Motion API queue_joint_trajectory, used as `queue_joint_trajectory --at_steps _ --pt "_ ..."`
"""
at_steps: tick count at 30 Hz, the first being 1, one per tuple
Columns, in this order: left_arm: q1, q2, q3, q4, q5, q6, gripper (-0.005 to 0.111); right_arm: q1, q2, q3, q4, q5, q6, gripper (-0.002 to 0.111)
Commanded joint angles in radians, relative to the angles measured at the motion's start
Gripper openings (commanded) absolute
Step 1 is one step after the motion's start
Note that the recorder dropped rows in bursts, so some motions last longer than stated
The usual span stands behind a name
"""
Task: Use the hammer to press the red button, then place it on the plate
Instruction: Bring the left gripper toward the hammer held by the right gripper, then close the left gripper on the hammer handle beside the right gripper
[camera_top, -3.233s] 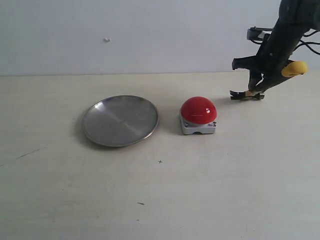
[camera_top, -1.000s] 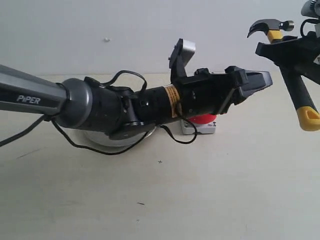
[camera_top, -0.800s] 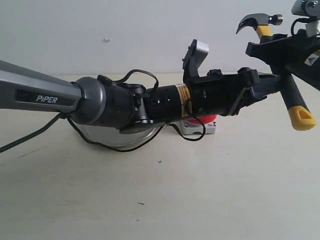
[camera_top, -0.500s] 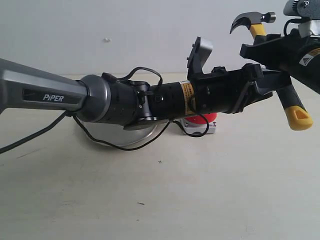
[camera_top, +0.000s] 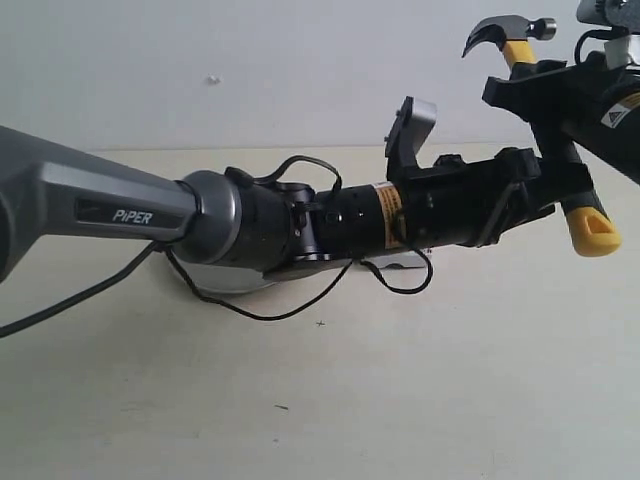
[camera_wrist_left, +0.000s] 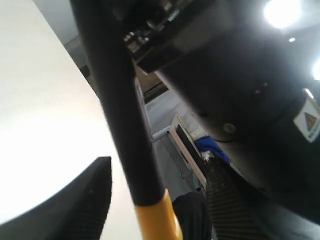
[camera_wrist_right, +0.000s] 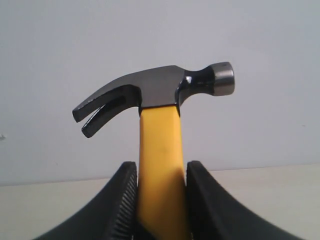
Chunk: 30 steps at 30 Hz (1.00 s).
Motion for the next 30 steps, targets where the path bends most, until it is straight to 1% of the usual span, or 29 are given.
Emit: queue_joint_trajectory --at_steps 1,5,8,10,16,22,30 --pt "-0.002 0.008 -0.016 -0.032 0.003 0.025 0.056 0.000 -0.022 -0.006 -0.010 -0.074 0.002 0.000" --pt "-0.007 0.008 -0.052 -0.003 0.003 0.013 0.056 0.030 -0.022 -0.006 -0.014 -0.068 -0.009 0.000" --pt "-0.008 0.008 -0.054 0.000 0.039 -0.008 0.056 0.058 -0.022 -0.006 0.002 -0.079 -0.082 0.000" --pt "-0.010 0.008 -0.054 0.010 0.060 -0.007 0.056 0.068 -0.022 -0.006 0.035 -0.079 -0.086 0.000" --pt "-0.010 0.008 -0.054 0.006 0.064 -0.007 0.056 0.068 -0.022 -0.006 0.046 -0.060 -0.077 0.000" --pt "-0.008 0.008 -0.054 -0.015 0.096 -0.005 0.056 0.068 -0.039 -0.006 0.046 -0.048 -0.017 0.000" --pt "-0.010 0.008 -0.071 -0.012 0.111 -0.032 0.056 0.068 -0.046 -0.006 0.051 -0.008 -0.015 0.000"
